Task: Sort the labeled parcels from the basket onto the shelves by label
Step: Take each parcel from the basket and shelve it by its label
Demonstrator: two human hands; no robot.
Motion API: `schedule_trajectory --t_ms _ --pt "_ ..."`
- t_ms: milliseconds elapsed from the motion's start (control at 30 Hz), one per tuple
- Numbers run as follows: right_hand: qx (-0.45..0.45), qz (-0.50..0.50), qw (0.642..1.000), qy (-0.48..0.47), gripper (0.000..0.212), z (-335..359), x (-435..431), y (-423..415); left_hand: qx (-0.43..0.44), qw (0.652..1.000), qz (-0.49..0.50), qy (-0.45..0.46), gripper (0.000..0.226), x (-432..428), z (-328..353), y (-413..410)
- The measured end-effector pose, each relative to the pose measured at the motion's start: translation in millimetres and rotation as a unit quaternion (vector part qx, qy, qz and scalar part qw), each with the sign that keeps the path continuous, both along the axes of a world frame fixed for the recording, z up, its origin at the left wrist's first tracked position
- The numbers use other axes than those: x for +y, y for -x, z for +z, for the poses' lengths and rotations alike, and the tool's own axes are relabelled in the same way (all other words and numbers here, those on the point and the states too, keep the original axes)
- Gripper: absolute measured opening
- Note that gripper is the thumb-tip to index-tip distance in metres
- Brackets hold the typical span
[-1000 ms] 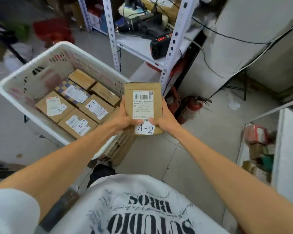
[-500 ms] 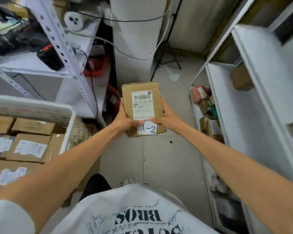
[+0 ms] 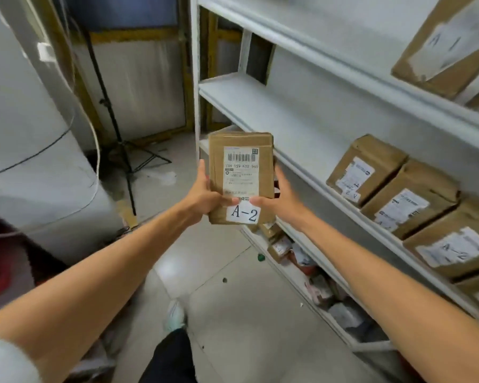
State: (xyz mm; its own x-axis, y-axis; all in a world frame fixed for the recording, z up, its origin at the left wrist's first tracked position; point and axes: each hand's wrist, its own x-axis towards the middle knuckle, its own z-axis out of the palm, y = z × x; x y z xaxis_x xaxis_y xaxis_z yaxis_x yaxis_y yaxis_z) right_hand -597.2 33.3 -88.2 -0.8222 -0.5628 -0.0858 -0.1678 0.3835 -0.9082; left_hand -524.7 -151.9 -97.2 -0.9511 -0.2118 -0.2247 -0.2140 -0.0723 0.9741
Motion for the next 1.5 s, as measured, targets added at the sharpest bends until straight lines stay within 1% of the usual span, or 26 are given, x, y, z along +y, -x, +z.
schedule_trajectory --t_ms 67,167,267,300,433,500,633,733,900,1033,1100,1233,1333,1400,1433,1500 --pt "-0.003 -0.047 0.999 0.013 0.092 1.8 0.9 27.8 0.000 0.999 -0.048 0.004 0.096 -4.2 2.3 44.5" --pt "-0.009 -0.119 0.993 0.016 0.097 -2.9 -5.0 68.2 -0.015 0.995 -0.103 0.000 0.096 -15.2 2.2 110.0" --pt "-0.024 -0.194 0.981 0.012 0.076 -10.3 -16.3 99.8 -0.012 0.987 -0.159 0.009 0.095 -26.9 2.1 166.3" --pt "-0.033 -0.214 0.976 0.011 0.073 -12.5 -20.0 108.0 -0.016 0.984 -0.179 0.009 0.095 -32.0 -0.1 182.9" --pt "-0.035 -0.281 0.959 0.017 0.075 -18.2 -26.7 135.1 -0.034 0.967 -0.253 0.017 0.104 -41.4 -8.6 235.8" --pt "-0.042 -0.312 0.949 0.017 0.077 -21.1 -24.9 145.9 -0.050 0.960 -0.275 0.021 0.102 -38.6 -13.1 258.1" --pt "-0.043 -0.351 0.936 0.011 0.078 -29.6 -14.6 164.5 -0.073 0.952 -0.297 0.019 0.089 -26.4 -23.3 294.4" --pt "-0.045 -0.387 0.921 0.007 0.080 -41.4 -4.1 184.9 -0.086 0.949 -0.304 0.015 0.088 -10.9 -35.5 320.6" --pt "-0.021 -0.419 0.908 0.019 0.084 -63.5 5.6 229.5 -0.071 0.959 -0.276 -0.011 0.085 13.6 -51.2 371.4" --pt "-0.012 -0.473 0.881 -0.005 0.088 -81.2 14.0 277.7 -0.052 0.963 -0.262 -0.021 0.087 32.7 -58.2 409.5" --pt "-0.013 -0.490 0.872 0.004 0.083 -88.3 18.0 294.0 -0.040 0.963 -0.267 -0.020 0.085 35.8 -61.8 424.9" --pt "0.005 -0.514 0.858 0.016 0.062 -104.7 22.8 309.4 -0.007 0.957 -0.289 -0.012 0.080 40.9 -66.1 449.1" --pt "-0.001 -0.546 0.838 0.008 0.055 -121.1 20.0 315.5 0.027 0.950 -0.309 -0.022 0.080 51.2 -70.0 458.3" --pt "0.004 -0.563 0.826 0.000 0.056 -127.1 15.8 316.7 0.028 0.948 -0.317 -0.024 0.080 53.9 -81.6 459.3" --pt "0.005 -0.563 0.827 0.000 0.059 -127.8 13.5 316.6 0.023 0.950 -0.312 -0.025 0.079 52.8 -89.5 458.9" --pt "-0.002 -0.548 0.837 -0.001 0.072 -128.0 10.8 318.4 0.024 0.952 -0.303 -0.022 0.076 50.6 -100.5 457.9"
